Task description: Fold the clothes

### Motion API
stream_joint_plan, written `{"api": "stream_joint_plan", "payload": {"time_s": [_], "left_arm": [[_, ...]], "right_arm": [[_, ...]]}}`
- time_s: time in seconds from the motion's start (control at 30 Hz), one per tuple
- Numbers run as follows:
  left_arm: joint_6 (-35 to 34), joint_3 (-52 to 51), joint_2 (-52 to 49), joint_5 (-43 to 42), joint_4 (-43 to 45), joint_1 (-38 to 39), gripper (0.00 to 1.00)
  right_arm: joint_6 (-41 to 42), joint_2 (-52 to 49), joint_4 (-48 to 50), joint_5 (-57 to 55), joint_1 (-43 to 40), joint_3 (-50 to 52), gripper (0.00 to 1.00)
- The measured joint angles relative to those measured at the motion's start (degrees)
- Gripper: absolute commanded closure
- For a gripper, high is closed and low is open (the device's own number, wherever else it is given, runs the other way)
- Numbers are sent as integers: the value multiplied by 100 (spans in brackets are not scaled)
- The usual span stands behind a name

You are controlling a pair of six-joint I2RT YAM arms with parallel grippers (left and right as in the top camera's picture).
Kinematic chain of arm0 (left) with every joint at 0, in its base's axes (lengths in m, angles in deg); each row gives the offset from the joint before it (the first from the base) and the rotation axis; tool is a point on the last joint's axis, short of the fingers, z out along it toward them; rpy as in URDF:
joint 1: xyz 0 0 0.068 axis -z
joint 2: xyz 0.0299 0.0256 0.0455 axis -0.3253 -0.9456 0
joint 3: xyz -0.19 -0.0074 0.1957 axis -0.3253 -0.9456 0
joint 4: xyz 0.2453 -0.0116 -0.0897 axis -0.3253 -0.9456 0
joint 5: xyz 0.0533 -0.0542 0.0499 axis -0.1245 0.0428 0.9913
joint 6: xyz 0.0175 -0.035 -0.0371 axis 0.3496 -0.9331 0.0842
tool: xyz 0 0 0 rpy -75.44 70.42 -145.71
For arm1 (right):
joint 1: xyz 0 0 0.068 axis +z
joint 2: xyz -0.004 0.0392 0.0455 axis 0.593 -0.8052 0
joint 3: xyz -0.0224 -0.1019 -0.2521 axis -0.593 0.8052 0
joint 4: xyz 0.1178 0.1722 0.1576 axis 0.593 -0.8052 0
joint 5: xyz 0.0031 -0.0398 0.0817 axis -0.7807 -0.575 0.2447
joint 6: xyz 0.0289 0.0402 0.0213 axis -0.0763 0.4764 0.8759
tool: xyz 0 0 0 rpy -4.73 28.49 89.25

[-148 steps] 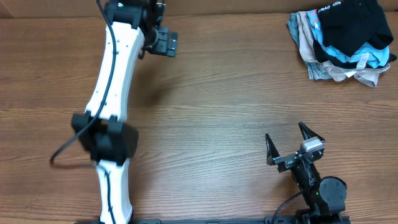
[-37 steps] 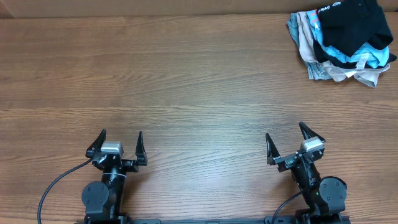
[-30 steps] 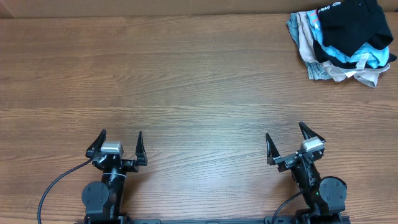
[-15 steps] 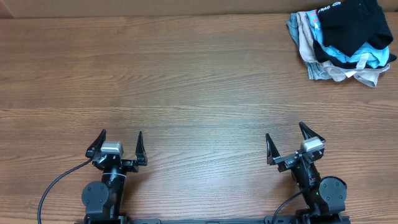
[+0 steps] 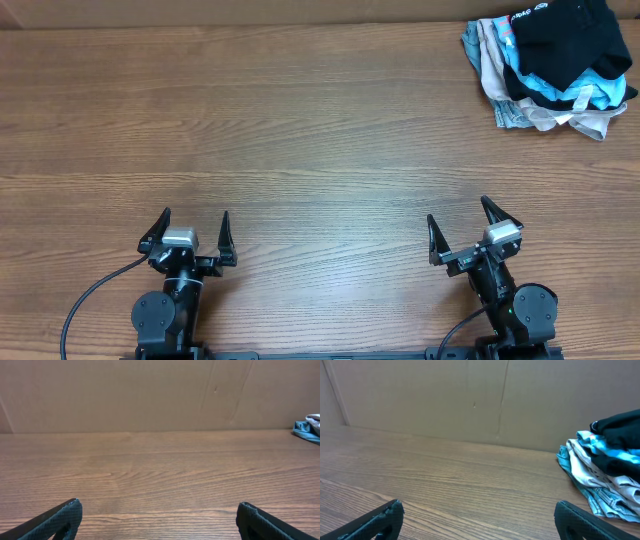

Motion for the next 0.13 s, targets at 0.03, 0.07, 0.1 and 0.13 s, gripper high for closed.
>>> {"api": "stream_joint_plan", "payload": {"time_s": [0.03,0.07,0.1,0.13], "left_arm": [[0,0,0,0,0,0,0],[0,0,0,0,0,0,0],[0,0,0,0,0,0,0],[0,0,0,0,0,0,0]], "right_arm": [[0,0,0,0,0,0,0],[-2,0,0,0,-2,0,0],[-2,0,0,-4,0,0,0],[-2,0,-2,-2,0,0,0]]}}
